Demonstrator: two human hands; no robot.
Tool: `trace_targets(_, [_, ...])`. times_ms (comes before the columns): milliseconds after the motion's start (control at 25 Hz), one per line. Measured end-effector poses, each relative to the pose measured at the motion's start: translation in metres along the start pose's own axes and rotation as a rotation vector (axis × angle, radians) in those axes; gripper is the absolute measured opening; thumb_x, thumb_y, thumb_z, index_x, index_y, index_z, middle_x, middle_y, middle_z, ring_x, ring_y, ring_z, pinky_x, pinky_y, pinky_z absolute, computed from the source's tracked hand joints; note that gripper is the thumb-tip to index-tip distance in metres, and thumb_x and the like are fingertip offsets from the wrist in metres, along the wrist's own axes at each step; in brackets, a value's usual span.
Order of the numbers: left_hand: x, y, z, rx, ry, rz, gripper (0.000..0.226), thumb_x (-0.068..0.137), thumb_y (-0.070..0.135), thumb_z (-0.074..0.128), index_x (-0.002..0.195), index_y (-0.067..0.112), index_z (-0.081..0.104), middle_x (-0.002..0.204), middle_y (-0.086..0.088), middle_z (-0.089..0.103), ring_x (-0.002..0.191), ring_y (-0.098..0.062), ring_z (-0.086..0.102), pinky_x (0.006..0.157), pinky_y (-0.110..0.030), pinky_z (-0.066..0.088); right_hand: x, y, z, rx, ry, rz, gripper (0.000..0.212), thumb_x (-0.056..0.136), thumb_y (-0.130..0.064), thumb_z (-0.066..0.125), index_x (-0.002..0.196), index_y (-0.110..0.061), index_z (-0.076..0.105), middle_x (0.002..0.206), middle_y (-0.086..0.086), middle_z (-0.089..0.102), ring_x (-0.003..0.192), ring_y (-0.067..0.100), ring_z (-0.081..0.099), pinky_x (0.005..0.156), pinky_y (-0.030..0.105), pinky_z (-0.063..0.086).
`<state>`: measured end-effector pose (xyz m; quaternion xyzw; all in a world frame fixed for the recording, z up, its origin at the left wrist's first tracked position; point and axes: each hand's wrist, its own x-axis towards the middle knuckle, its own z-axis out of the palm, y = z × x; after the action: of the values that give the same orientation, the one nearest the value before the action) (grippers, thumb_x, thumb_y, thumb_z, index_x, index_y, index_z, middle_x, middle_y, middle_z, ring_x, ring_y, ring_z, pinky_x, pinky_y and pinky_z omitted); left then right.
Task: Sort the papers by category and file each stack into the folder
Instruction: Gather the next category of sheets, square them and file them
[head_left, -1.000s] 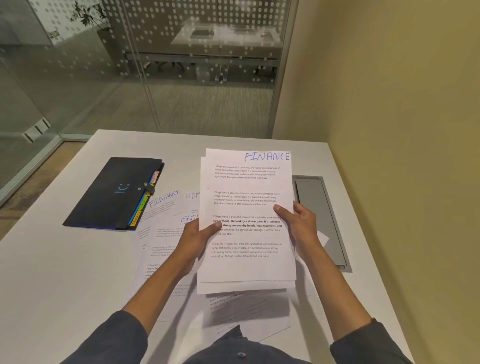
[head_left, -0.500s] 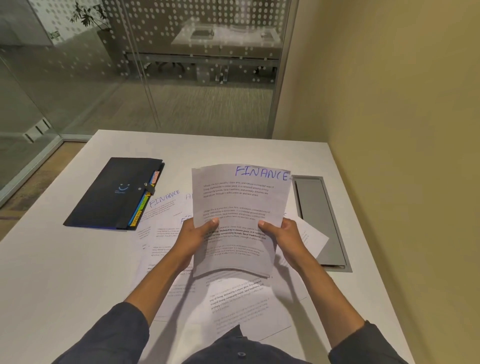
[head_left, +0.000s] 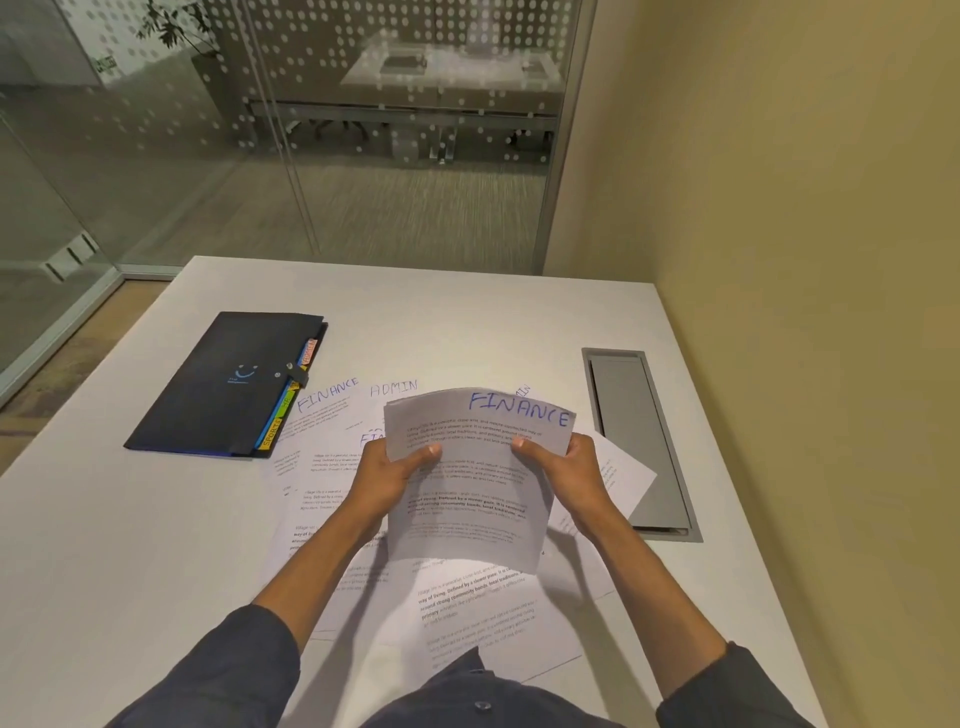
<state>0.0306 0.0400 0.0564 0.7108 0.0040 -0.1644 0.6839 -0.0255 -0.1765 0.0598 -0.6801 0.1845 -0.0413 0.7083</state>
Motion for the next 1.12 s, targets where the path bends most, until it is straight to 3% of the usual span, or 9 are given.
trace_targets(240, [-0.002, 0.001, 0.0, -0.026, -0.014, 0.058, 0.016, 0.085, 0.014, 0.07, 0.099, 0.022, 0.07, 0.093, 0.007, 0.076, 0.086, -0.011, 0.072, 0.074, -0.026, 0.056, -0.004, -0.006, 0.001, -0.009, -0.03, -0.069, 0.018, 0.084, -0.014, 0.075, 0.102, -0.016, 0.074, 0.09, -0.007, 0.076, 0.077, 0.008, 0.073, 0.062, 0.016, 0.052])
trace_targets(400, [-0.003, -0.007, -0.001, -0.001, -0.053, 0.042, 0.019, 0.084, 0.013, 0.07, 0.1, 0.024, 0.07, 0.096, 0.007, 0.075, 0.091, -0.016, 0.071, 0.076, -0.027, 0.055, -0.006, 0.002, 0.0, -0.073, -0.033, -0.061, 0.019, 0.083, -0.014, 0.077, 0.098, -0.024, 0.072, 0.091, -0.008, 0.075, 0.077, 0.006, 0.072, 0.062, 0.015, 0.053])
trace_targets(560, [-0.002, -0.009, -0.001, -0.002, -0.034, 0.062, 0.021, 0.084, 0.013, 0.071, 0.1, 0.026, 0.069, 0.096, 0.009, 0.074, 0.088, -0.007, 0.07, 0.078, -0.024, 0.054, -0.006, 0.005, -0.002, -0.045, -0.015, -0.064, 0.018, 0.084, -0.014, 0.076, 0.099, -0.022, 0.07, 0.091, -0.011, 0.074, 0.076, 0.002, 0.071, 0.061, 0.013, 0.052])
trace_targets(720, [-0.002, -0.023, 0.001, 0.063, -0.015, 0.02, 0.023, 0.083, 0.014, 0.072, 0.103, 0.025, 0.067, 0.098, 0.01, 0.072, 0.089, -0.005, 0.068, 0.084, -0.031, 0.054, -0.006, 0.021, -0.003, -0.14, -0.04, -0.016, 0.02, 0.084, -0.017, 0.076, 0.099, -0.027, 0.068, 0.098, -0.006, 0.072, 0.086, 0.009, 0.069, 0.067, 0.015, 0.052])
trace_targets(960, [0.001, -0.026, 0.002, 0.029, 0.042, 0.011, 0.013, 0.085, 0.013, 0.071, 0.093, 0.022, 0.07, 0.08, 0.013, 0.075, 0.075, -0.003, 0.071, 0.068, -0.021, 0.054, -0.001, 0.036, -0.006, -0.178, -0.009, 0.031, 0.019, 0.088, -0.021, 0.071, 0.107, -0.015, 0.07, 0.094, -0.006, 0.074, 0.084, 0.016, 0.072, 0.065, 0.02, 0.056])
trace_targets(1120, [0.01, -0.023, 0.002, -0.062, 0.1, -0.058, 0.011, 0.086, 0.009, 0.069, 0.093, 0.018, 0.069, 0.08, 0.005, 0.075, 0.073, -0.01, 0.072, 0.062, -0.02, 0.055, 0.004, 0.051, -0.002, -0.121, 0.054, 0.054, 0.022, 0.091, -0.019, 0.069, 0.11, -0.011, 0.073, 0.099, 0.0, 0.076, 0.087, 0.018, 0.074, 0.076, 0.03, 0.06])
